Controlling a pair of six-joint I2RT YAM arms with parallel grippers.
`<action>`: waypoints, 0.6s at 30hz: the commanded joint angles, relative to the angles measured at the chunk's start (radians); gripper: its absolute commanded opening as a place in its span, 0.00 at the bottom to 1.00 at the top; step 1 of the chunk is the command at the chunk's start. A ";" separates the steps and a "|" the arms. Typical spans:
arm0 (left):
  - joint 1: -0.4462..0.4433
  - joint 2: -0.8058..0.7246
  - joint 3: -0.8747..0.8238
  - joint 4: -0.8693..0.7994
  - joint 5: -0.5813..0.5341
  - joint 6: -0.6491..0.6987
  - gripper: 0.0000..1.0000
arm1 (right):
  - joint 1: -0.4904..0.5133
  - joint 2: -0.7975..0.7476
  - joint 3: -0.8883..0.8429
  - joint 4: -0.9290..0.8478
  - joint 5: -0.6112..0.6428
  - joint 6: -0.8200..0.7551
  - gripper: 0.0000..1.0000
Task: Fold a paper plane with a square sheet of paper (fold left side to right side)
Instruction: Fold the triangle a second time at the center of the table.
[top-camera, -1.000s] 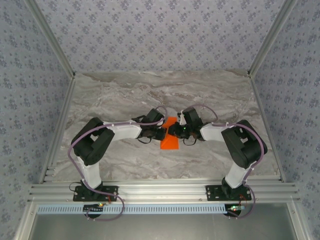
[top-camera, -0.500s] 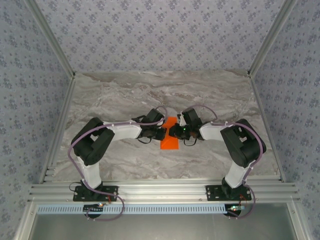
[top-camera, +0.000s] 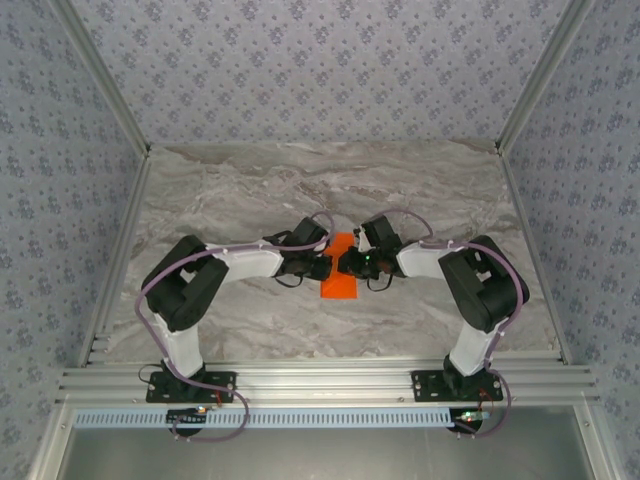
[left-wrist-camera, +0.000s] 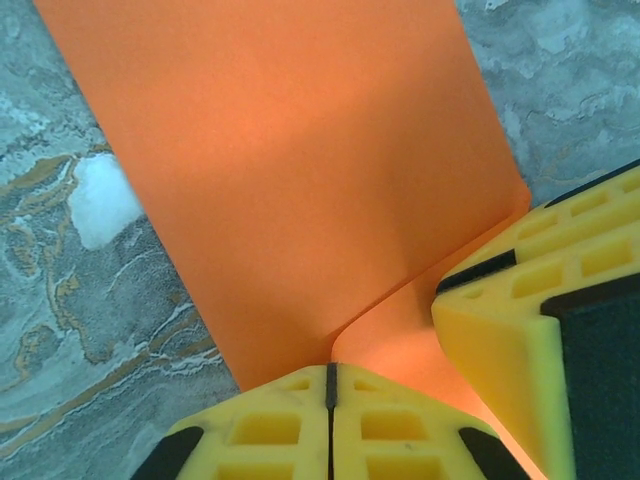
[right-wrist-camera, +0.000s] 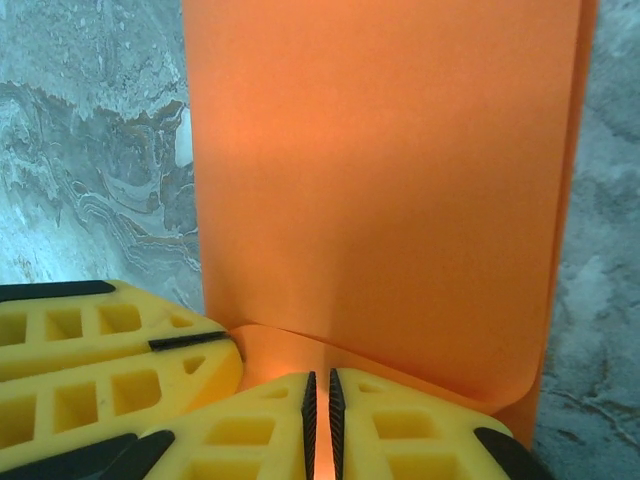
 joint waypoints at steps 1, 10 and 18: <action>0.006 -0.069 -0.003 -0.070 -0.054 -0.008 0.15 | -0.003 0.043 -0.006 -0.098 0.065 -0.008 0.17; 0.006 -0.220 -0.086 -0.046 0.012 -0.063 0.24 | -0.004 0.045 -0.005 -0.094 0.054 -0.012 0.17; -0.011 -0.273 -0.208 0.151 0.273 -0.182 0.24 | -0.005 0.044 -0.004 -0.085 0.048 -0.013 0.17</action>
